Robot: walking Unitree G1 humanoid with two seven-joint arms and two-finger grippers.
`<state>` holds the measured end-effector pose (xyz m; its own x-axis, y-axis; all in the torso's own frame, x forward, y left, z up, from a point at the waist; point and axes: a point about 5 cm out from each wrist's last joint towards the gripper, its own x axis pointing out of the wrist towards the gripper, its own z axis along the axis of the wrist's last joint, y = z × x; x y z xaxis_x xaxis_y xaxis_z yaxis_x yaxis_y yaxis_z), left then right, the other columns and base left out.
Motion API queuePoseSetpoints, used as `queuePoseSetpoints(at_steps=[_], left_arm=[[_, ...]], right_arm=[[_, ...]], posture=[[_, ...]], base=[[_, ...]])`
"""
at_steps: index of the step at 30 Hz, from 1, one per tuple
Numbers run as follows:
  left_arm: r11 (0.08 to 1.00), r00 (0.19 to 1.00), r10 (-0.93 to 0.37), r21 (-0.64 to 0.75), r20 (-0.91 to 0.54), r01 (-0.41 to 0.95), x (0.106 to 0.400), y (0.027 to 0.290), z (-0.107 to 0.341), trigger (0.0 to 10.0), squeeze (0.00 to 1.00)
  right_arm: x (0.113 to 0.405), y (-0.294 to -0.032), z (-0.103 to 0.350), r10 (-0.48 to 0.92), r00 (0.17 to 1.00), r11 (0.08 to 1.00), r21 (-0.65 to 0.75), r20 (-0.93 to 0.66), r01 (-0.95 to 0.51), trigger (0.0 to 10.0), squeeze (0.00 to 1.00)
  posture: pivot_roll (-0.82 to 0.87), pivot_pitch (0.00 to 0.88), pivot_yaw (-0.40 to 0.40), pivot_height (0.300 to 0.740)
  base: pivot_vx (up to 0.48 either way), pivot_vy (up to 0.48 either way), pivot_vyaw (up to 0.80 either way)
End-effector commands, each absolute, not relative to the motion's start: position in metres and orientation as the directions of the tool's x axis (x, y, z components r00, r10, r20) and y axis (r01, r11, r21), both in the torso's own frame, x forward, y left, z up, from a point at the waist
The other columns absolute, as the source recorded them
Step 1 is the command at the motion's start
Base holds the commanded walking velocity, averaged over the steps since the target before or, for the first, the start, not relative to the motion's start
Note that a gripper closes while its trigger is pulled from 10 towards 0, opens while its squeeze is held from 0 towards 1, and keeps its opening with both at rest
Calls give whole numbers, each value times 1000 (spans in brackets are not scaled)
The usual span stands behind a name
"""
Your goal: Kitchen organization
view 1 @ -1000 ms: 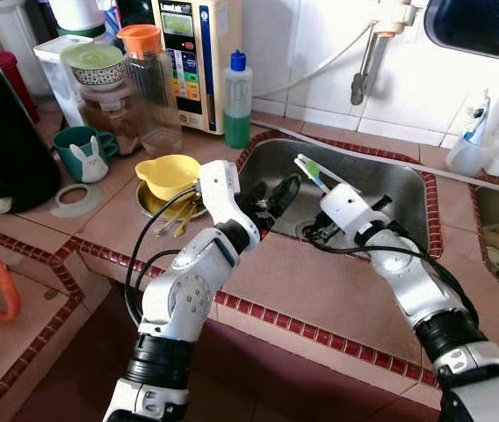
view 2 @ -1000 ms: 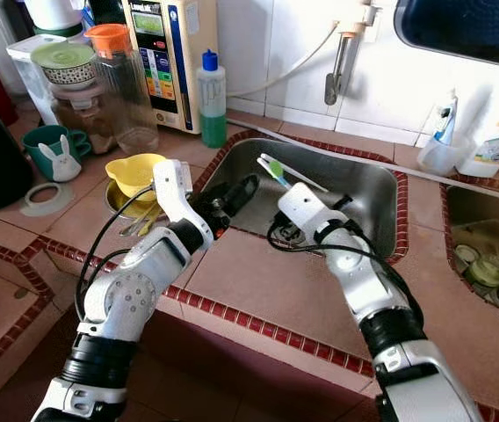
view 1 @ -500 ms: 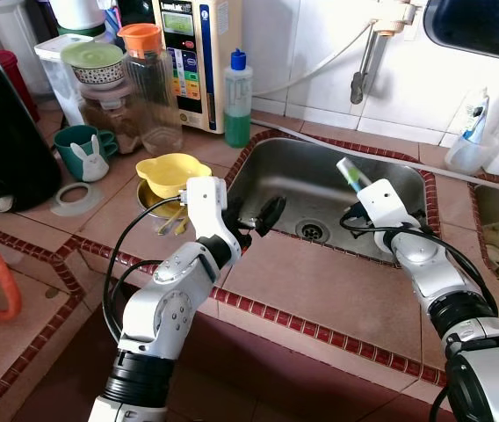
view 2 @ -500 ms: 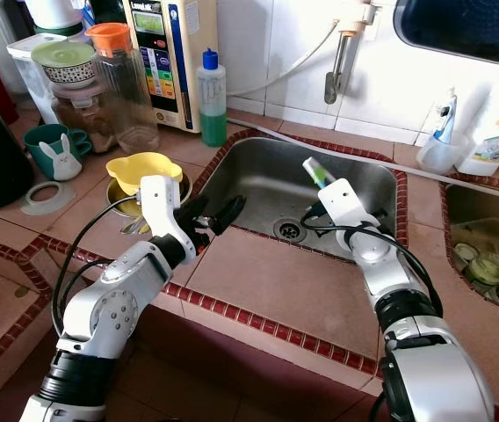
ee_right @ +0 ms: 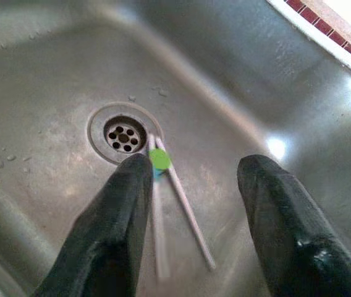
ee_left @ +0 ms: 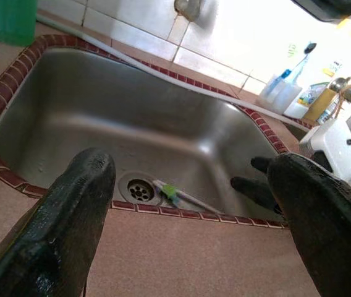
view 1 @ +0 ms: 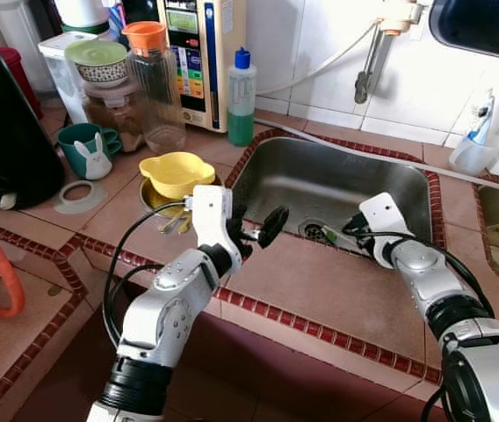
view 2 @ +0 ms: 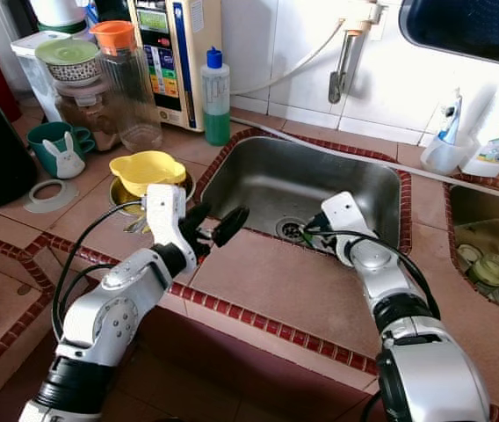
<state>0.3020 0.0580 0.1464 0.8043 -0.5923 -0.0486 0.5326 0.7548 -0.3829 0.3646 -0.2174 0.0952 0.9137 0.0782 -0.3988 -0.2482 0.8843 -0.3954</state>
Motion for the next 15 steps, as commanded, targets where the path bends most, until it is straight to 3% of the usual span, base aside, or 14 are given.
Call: queuePoseSetpoints(at_steps=[1, 12, 15], left_arm=[[754, 798, -602, -356, -37, 553, 302, 57, 150, 10000, 1000], [790, 818, -575, -265, -9, 553, 310, 65, 155, 10000, 1000], [845, 861, -508, -180, 24, 503, 324, 78, 165, 10000, 1000]], right_arm=[[367, -220, 100, 74, 915, 891, -386, -396, -239, 10000, 1000], [378, -215, 130, 97, 970, 931, -325, -224, -169, 10000, 1000], [373, -201, 145, 171, 983, 961, -209, -72, -183, 10000, 1000]], posture=[[138, 0, 0, 740], [134, 0, 1, 740], [129, 0, 1, 740]], base=[[0, 0, 0], [0, 0, 0], [0, 0, 0]])
